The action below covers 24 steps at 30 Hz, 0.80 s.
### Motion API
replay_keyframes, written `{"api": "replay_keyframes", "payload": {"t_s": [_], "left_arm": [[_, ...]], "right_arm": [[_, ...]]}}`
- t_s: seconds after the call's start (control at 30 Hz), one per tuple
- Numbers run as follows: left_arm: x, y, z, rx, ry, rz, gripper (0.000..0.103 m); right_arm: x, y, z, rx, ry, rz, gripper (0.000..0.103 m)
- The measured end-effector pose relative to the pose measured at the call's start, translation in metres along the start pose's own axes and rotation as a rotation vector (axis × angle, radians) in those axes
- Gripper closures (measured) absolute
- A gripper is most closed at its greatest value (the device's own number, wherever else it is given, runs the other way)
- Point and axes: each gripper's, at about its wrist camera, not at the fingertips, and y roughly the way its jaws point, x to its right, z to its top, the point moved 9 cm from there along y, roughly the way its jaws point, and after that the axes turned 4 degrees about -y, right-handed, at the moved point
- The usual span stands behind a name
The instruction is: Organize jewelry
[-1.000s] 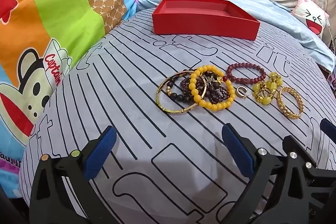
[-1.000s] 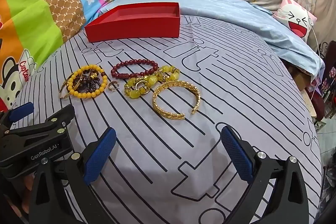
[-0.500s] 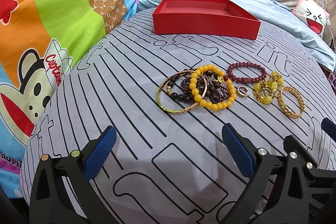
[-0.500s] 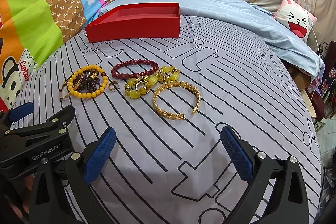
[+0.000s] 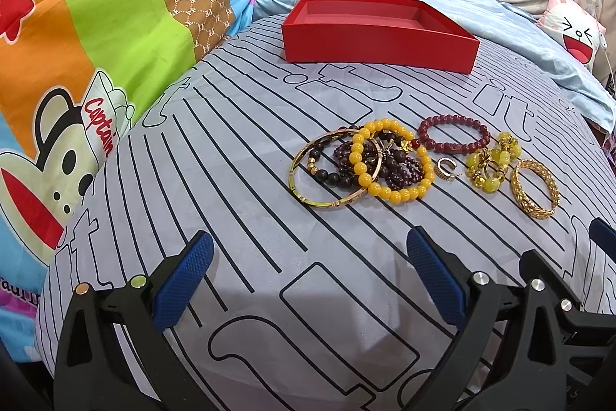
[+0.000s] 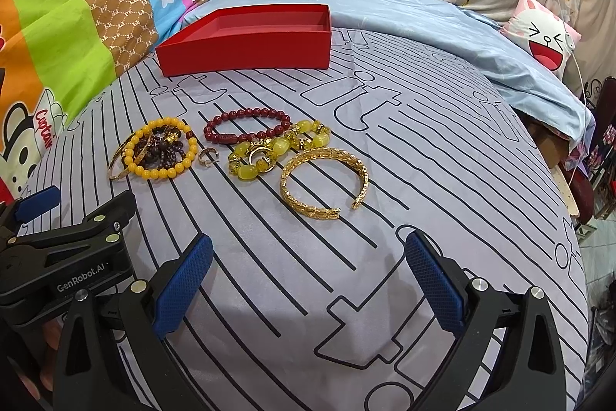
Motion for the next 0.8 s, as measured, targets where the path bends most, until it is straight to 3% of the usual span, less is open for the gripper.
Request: {"api": "replay_keyframes", "payload": {"t_s": [0.8], "left_arm": [[-0.0008, 0.0007, 0.0003, 0.001, 0.002, 0.002, 0.007]], "right_arm": [[0.0008, 0.0001, -0.0004, 0.001, 0.001, 0.000, 0.006]]}}
